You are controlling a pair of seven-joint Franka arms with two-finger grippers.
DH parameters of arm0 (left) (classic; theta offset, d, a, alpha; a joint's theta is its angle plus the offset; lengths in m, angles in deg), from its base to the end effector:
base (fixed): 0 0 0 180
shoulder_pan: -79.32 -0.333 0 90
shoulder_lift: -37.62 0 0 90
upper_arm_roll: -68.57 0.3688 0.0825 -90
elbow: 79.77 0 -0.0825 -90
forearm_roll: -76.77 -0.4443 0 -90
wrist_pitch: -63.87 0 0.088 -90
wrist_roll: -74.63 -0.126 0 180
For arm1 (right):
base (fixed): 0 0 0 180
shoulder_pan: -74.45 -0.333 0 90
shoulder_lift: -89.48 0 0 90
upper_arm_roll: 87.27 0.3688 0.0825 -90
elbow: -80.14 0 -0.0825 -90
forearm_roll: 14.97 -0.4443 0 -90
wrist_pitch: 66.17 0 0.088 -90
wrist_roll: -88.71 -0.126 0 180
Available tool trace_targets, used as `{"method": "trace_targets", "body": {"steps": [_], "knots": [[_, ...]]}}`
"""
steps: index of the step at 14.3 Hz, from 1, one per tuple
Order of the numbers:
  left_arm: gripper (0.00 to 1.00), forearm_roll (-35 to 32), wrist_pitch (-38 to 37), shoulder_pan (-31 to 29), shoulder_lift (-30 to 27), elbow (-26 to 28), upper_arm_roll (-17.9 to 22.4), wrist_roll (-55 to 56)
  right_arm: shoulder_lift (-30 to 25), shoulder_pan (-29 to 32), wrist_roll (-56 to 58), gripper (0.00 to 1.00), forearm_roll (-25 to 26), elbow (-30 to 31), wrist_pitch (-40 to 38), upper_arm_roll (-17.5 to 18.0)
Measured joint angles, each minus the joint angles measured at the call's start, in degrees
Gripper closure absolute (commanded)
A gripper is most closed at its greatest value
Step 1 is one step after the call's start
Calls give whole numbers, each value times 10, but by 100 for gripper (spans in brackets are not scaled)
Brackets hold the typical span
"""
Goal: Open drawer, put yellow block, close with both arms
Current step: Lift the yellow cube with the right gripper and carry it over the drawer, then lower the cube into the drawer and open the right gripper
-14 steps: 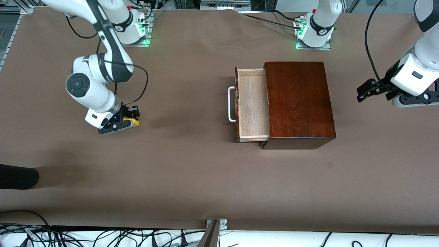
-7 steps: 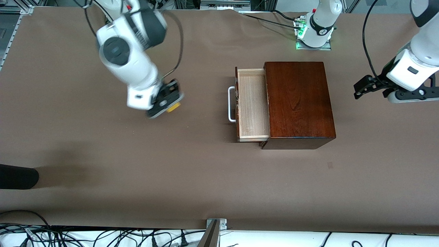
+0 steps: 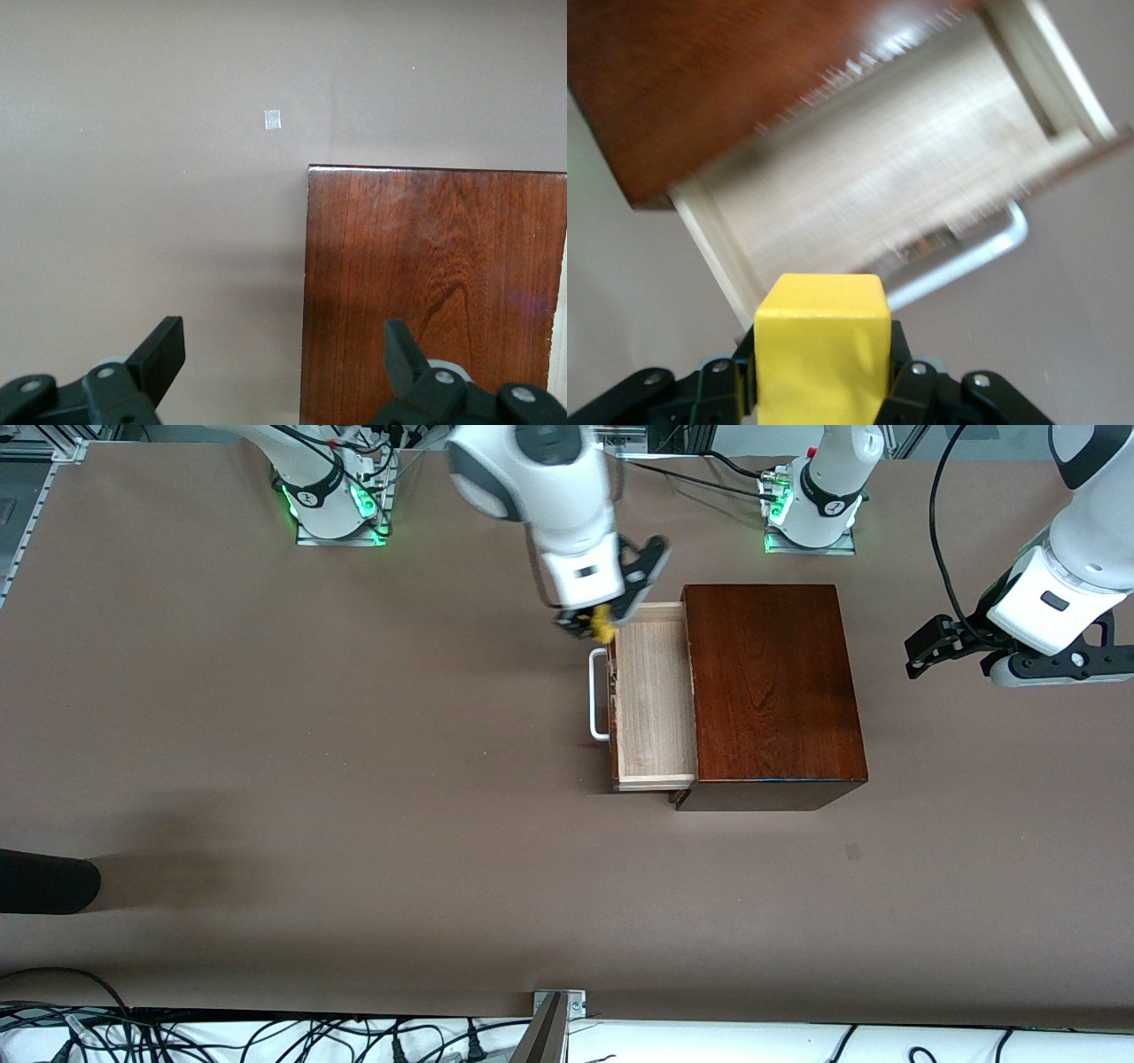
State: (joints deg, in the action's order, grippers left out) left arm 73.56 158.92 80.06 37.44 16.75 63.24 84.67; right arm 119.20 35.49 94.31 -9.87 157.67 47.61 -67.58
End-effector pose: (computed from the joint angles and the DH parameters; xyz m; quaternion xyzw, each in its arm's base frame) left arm 0.6144 -0.0588 0.6072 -0.9990 -0.0318 0.0072 0.0293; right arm 0.4700 0.6505 0.4620 -0.8503 -0.5198 -0.0460 0.0680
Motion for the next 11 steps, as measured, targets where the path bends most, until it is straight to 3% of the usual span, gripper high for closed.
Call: {"method": "trace_targets", "body": {"steps": [2,5,11], "knots": [[0,0,0,0,0,0,0,0,42,-35,8,100,48,-46,4,0],[0,0,0,0,0,0,0,0,77,-64,47,100,104,-67,12,-1],[0,0,0,0,0,0,0,0,118,-66,135,100,138,-72,26,-5]]}}
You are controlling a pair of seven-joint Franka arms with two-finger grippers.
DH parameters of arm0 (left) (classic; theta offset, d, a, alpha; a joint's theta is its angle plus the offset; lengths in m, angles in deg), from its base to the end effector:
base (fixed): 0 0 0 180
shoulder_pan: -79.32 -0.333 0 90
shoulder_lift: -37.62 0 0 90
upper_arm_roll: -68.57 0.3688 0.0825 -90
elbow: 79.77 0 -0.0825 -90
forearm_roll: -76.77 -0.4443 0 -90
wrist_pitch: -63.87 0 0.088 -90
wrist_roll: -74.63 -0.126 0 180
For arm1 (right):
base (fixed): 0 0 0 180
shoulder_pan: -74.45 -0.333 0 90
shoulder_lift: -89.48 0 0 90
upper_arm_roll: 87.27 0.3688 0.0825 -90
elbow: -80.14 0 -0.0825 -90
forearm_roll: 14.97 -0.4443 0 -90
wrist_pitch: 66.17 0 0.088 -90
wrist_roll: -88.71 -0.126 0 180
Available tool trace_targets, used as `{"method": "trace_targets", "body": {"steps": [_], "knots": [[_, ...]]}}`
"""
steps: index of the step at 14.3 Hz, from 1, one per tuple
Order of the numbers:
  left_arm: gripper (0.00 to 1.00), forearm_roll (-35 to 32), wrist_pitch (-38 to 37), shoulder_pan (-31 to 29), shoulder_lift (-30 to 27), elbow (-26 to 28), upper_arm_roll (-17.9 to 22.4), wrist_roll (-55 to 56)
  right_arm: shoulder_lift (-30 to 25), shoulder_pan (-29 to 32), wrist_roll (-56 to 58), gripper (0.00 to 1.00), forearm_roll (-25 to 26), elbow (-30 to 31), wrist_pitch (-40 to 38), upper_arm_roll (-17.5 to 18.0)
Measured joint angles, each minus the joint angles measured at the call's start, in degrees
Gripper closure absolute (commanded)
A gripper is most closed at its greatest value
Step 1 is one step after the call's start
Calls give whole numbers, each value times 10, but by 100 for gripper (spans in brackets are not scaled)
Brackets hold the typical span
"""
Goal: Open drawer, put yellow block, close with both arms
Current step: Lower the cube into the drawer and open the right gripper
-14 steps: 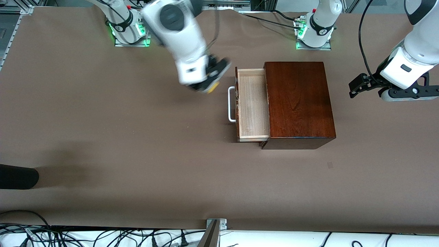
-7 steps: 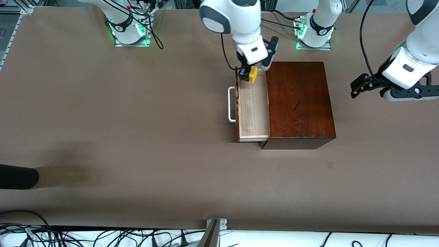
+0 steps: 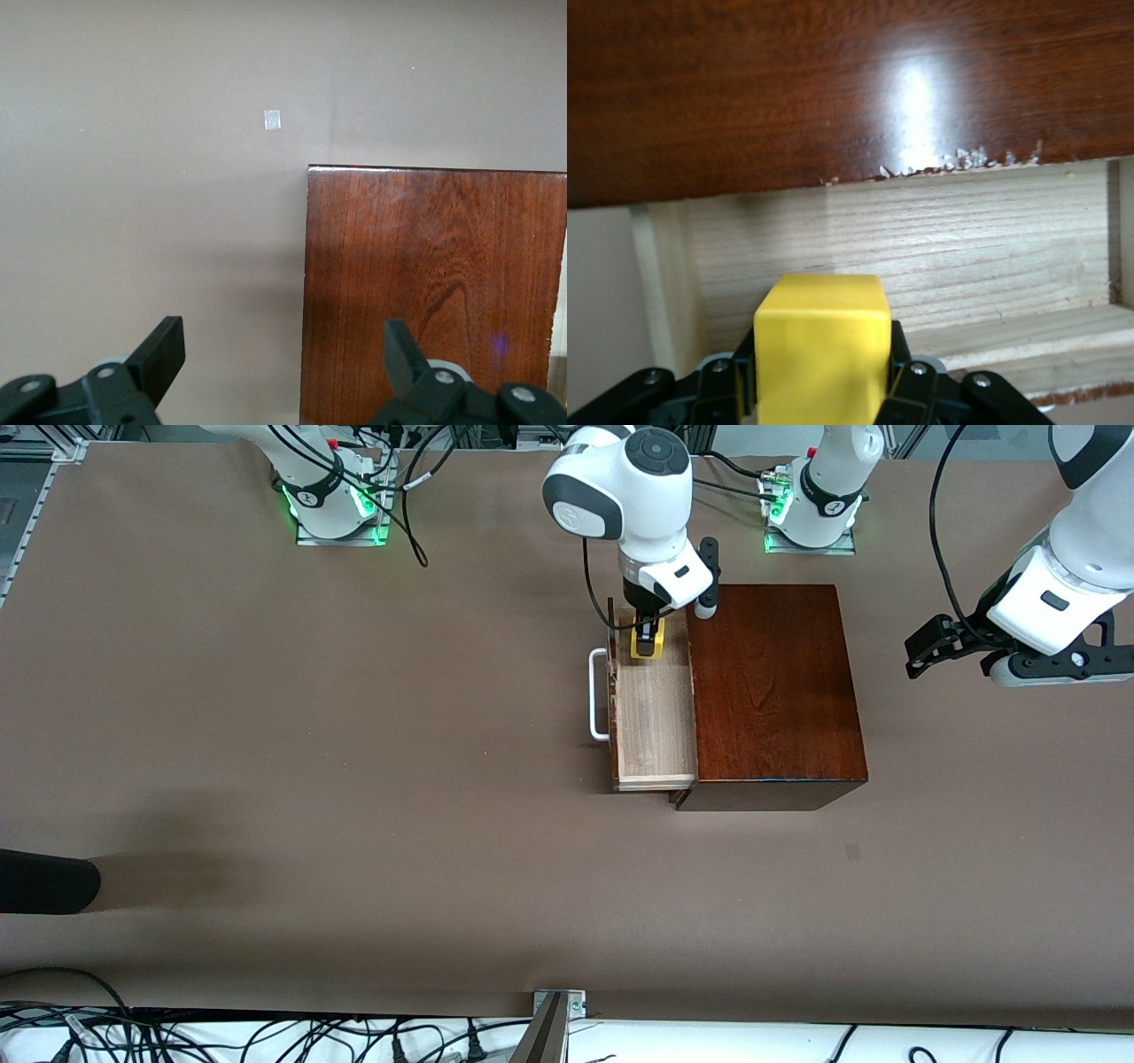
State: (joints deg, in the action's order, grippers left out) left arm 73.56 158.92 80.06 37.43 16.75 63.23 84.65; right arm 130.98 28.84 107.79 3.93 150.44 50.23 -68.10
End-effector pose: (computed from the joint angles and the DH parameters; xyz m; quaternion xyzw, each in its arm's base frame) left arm 0.6144 -0.0589 0.6073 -0.9990 -0.0316 0.0071 0.0293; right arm 0.4495 0.7196 0.3690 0.7292 0.6803 0.0712 0.0182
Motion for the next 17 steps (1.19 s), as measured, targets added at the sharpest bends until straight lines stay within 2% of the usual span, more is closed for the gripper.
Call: {"method": "trace_targets", "body": {"steps": [10,17], "knots": [[0,0,0,0,0,0,0,0,42,0,38,100,61,0,35,0],[0,0,0,0,0,0,0,0,45,0,52,100,65,0,34,-3]]}}
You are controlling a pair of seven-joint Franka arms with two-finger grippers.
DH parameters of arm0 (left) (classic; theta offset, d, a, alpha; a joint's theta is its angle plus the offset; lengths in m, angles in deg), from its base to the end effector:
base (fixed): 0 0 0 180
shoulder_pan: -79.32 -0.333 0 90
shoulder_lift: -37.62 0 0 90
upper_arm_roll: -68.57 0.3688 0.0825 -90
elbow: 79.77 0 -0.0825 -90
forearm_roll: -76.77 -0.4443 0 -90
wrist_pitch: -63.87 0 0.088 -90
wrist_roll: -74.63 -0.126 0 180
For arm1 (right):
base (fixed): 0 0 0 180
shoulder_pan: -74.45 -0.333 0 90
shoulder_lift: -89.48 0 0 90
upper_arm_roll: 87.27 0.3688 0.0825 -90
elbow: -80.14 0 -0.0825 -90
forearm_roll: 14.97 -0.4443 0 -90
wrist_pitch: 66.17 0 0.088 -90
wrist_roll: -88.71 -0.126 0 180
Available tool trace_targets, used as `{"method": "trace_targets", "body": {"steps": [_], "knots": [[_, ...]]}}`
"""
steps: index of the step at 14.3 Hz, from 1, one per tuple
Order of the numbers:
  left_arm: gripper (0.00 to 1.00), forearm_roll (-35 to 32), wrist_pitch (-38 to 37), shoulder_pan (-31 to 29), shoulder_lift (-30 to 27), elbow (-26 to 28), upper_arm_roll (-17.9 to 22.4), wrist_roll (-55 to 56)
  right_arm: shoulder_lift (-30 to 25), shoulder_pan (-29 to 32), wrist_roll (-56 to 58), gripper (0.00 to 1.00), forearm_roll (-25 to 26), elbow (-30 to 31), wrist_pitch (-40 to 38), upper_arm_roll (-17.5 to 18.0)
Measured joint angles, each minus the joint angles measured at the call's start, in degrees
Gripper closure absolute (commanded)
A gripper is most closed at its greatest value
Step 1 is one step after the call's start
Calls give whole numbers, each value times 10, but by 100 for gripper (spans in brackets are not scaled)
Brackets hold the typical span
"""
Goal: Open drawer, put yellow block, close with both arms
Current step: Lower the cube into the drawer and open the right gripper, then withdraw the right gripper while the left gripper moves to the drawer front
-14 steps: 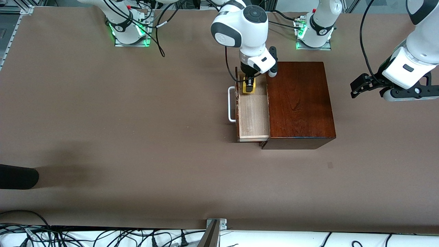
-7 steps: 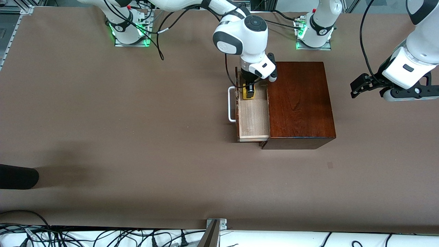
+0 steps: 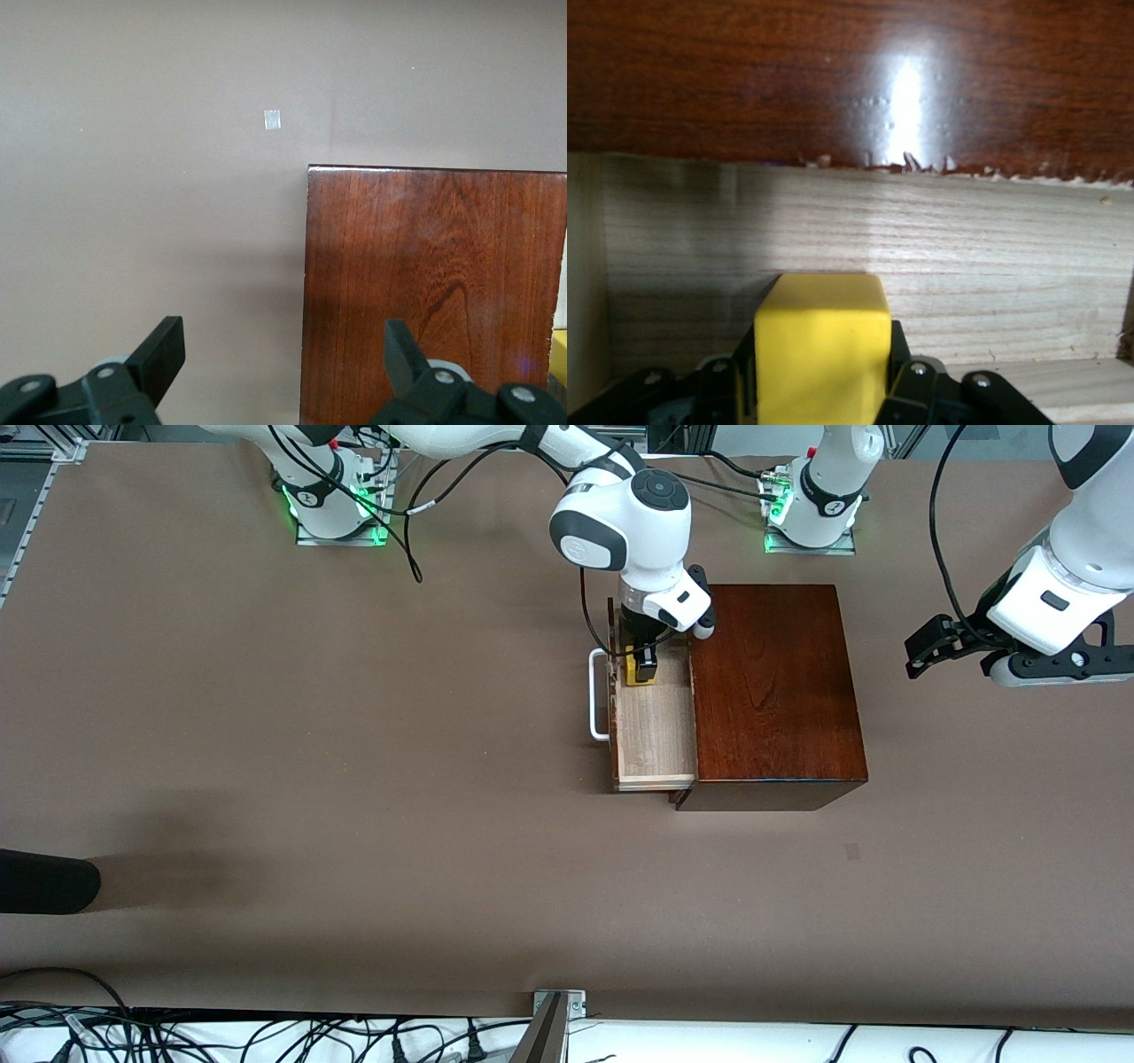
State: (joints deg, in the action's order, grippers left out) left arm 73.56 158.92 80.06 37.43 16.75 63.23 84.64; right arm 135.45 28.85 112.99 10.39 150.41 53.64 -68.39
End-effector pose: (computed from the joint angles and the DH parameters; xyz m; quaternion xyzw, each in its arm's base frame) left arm 0.6144 -0.0589 0.6073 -0.9990 -0.0315 0.0071 0.0293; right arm 0.4618 0.7220 0.3106 0.6778 0.7289 0.0766 0.0596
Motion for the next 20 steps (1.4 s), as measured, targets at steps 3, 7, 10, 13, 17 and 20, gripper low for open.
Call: {"method": "trace_targets", "body": {"steps": [3,7,10,13,17,20], "knots": [[0,0,0,0,0,0,0,0,2,1,1,95,0,0,0,-2],[0,0,0,1,0,0,-2,0,2,1,1,0,0,0,0,-2],[0,0,-2,2,-1,0,-2,0,2,2,1,0,0,-6,0,-2],[0,0,-5,2,-1,0,-7,-1,0,2,-1,0,-10,-36,-26,-2],[0,0,-5,2,-1,-2,-9,-1,-26,20,-1,0,-45,-110,-123,-4],[0,0,-6,3,-1,-2,-9,-1,-75,82,0,0,-80,-121,-168,-5]]}}
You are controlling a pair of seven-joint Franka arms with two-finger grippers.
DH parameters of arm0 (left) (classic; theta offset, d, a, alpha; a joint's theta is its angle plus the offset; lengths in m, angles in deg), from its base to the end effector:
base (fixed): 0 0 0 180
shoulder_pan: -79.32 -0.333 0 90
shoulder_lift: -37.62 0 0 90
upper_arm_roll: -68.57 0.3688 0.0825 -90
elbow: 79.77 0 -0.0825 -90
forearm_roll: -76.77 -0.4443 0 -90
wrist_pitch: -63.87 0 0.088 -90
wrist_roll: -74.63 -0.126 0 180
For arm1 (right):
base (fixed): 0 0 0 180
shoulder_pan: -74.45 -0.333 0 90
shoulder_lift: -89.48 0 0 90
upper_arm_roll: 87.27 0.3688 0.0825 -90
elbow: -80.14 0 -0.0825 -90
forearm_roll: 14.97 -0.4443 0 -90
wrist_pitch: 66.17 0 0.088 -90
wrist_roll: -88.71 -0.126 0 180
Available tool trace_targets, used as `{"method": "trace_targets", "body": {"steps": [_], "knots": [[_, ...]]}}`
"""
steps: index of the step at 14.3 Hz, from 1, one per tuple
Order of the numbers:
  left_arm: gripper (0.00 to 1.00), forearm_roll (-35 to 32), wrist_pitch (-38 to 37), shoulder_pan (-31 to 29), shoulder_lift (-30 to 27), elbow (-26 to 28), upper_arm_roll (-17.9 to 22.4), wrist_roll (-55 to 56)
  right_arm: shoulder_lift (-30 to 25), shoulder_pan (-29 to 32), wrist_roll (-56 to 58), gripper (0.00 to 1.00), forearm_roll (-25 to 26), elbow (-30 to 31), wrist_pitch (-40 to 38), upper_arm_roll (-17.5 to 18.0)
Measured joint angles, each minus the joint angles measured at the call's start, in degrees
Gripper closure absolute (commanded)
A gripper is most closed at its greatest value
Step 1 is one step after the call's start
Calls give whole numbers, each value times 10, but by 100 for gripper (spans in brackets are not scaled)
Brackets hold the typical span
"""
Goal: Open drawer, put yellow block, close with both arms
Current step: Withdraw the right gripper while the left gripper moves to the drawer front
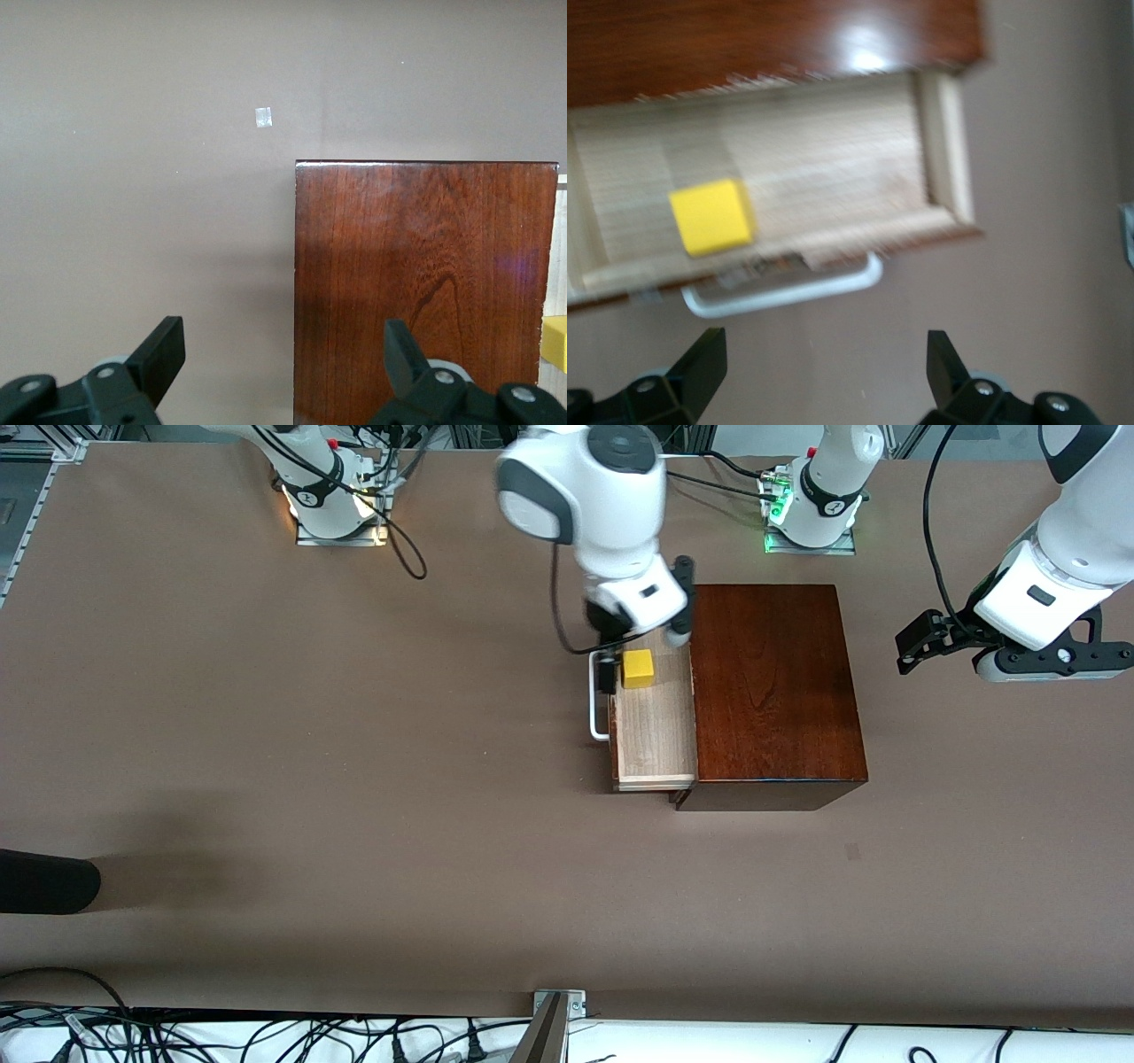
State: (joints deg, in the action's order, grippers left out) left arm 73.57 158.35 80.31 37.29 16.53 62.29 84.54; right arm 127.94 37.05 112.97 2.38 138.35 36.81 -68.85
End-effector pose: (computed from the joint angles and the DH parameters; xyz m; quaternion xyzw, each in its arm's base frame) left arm 0.6114 -0.0715 0.6100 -0.9993 -0.0205 0.0087 0.0297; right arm 0.5698 0.6239 0.5019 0.7729 0.6287 0.0792 0.0328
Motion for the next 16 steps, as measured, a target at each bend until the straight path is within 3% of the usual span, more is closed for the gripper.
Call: {"method": "trace_targets", "body": {"steps": [3,7,11,14,16], "knots": [[0,0,-13,1,0,0,-1,-9,-41,82,1,0,-28,-1,-15,-2],[0,11,-47,12,1,0,-33,-117,-98,181,12,0,-92,13,-30,-7],[0,53,-66,29,29,2,-100,-205,-196,187,-2,0,-108,108,-50,-45],[0,65,-67,54,64,2,-168,-209,-271,187,-36,0,-149,196,-49,-104],[0,82,-62,75,85,-5,-189,-209,-316,187,-77,0,-154,254,-45,-135]]}}
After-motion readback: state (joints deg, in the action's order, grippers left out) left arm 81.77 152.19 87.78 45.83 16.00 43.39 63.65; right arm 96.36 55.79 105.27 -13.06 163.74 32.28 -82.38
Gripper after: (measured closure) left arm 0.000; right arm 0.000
